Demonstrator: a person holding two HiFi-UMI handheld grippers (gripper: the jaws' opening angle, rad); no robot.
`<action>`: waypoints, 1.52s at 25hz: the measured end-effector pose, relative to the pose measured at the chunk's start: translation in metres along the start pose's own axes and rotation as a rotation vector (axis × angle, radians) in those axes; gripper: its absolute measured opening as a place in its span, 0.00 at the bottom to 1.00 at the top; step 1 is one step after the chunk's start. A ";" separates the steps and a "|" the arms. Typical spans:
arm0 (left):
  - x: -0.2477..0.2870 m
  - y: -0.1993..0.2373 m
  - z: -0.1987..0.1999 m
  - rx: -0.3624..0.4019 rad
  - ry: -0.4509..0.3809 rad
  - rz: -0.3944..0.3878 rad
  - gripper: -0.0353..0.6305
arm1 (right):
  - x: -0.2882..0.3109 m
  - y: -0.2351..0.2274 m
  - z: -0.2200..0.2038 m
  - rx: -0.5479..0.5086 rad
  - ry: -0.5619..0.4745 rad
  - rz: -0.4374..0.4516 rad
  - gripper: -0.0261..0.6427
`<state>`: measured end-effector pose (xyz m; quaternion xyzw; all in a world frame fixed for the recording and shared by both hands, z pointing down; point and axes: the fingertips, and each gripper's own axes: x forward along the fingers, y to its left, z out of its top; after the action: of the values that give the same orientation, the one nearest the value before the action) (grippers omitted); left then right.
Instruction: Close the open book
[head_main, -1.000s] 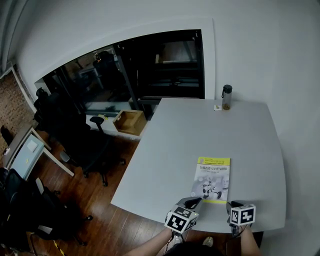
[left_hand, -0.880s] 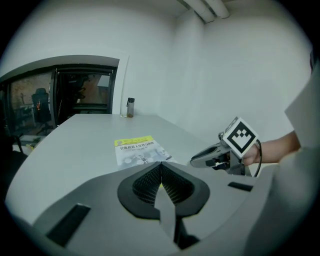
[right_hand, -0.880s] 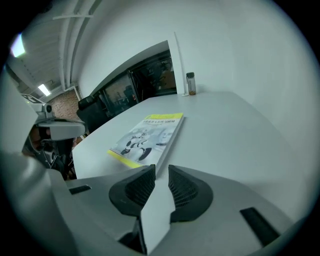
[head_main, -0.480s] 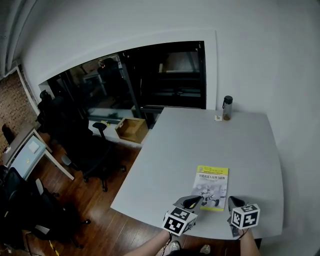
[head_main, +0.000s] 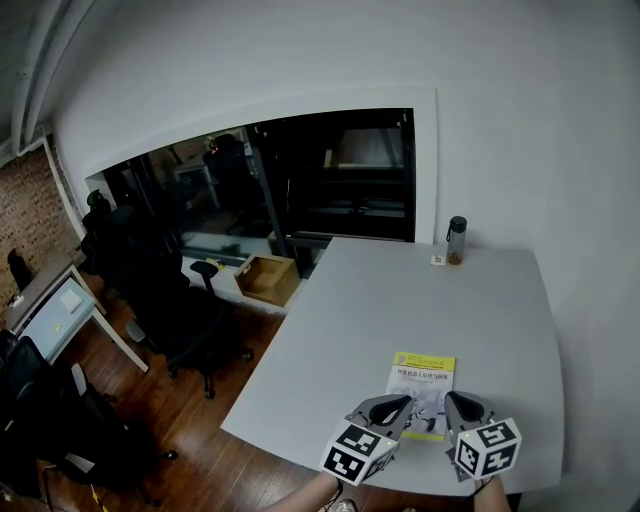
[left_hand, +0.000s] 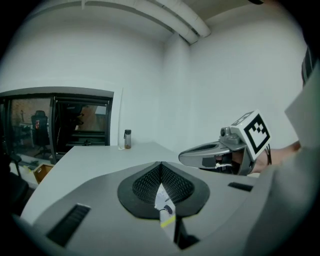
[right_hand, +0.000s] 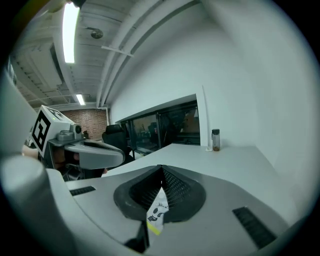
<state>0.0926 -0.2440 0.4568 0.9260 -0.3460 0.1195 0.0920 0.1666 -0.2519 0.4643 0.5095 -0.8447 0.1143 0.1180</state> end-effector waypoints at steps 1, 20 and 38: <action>-0.001 -0.001 0.005 0.005 -0.012 -0.001 0.06 | -0.002 0.004 0.008 -0.011 -0.021 0.009 0.04; -0.010 -0.062 0.038 0.023 -0.072 0.101 0.06 | -0.068 0.002 0.048 -0.048 -0.231 0.135 0.05; -0.075 -0.086 0.021 0.029 -0.099 0.046 0.06 | -0.105 0.064 0.026 -0.074 -0.204 0.077 0.04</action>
<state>0.0984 -0.1394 0.4077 0.9239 -0.3695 0.0805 0.0584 0.1553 -0.1433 0.4014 0.4807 -0.8750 0.0350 0.0457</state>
